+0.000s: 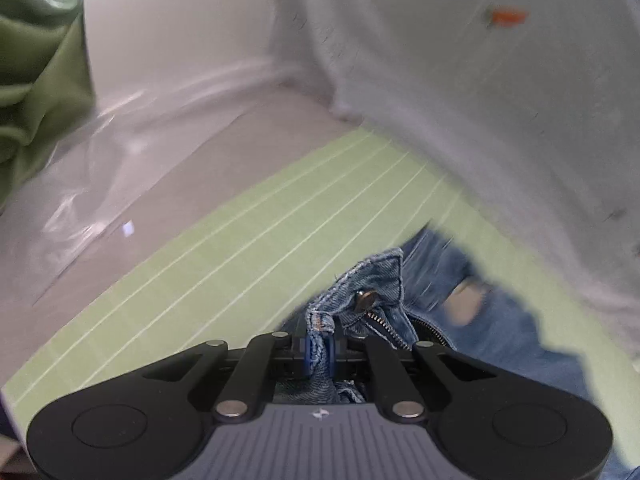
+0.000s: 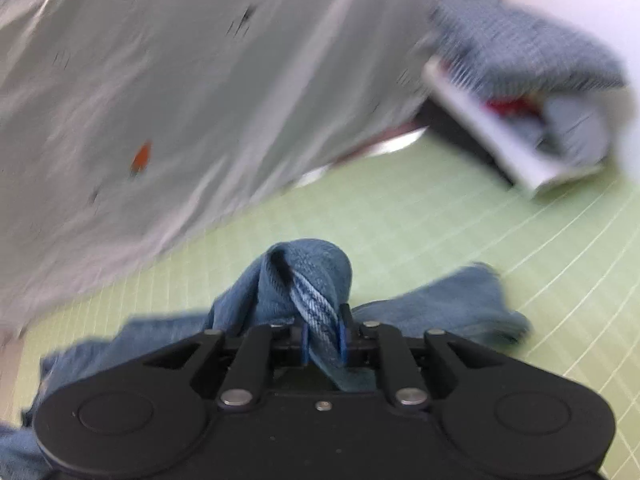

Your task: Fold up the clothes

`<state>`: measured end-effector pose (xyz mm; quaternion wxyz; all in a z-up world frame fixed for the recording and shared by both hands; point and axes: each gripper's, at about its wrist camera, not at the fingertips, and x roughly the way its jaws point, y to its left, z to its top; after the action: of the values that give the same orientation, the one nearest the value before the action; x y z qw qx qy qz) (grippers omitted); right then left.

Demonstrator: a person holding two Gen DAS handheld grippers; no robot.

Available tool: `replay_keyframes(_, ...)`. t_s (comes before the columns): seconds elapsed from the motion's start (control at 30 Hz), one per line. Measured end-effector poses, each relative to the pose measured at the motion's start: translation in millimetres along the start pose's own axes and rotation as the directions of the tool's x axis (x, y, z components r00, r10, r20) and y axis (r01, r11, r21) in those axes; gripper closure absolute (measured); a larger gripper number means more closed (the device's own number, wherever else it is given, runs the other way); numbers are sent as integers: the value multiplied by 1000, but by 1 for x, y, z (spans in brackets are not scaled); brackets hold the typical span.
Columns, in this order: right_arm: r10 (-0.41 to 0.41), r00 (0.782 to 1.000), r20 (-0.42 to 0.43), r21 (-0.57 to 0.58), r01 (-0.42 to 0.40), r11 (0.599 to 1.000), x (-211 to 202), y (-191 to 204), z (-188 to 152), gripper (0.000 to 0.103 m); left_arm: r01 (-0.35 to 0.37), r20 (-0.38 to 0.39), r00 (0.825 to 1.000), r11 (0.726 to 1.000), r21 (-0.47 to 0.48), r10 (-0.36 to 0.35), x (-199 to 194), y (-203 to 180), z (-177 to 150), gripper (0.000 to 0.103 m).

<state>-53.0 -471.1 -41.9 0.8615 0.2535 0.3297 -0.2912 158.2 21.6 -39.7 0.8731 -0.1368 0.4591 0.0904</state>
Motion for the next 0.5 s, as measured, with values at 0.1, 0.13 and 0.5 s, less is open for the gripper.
replay_keyframes(0.1, -67, 993, -98, 11, 69, 998, 16, 2, -14, 62, -50, -19, 999, 998, 31, 50, 2, -5, -10, 78)
replay_keyframes(0.13, -71, 993, -94, 15, 73, 997, 14, 4, -15, 61, -55, -1, 999, 998, 44, 55, -2, -8, -10, 74)
replay_keyframes(0.5, -75, 997, 33, 95, 72, 993, 25, -19, 27, 24, 7, 49, 999, 983, 181, -16, 8, -50, 27, 23)
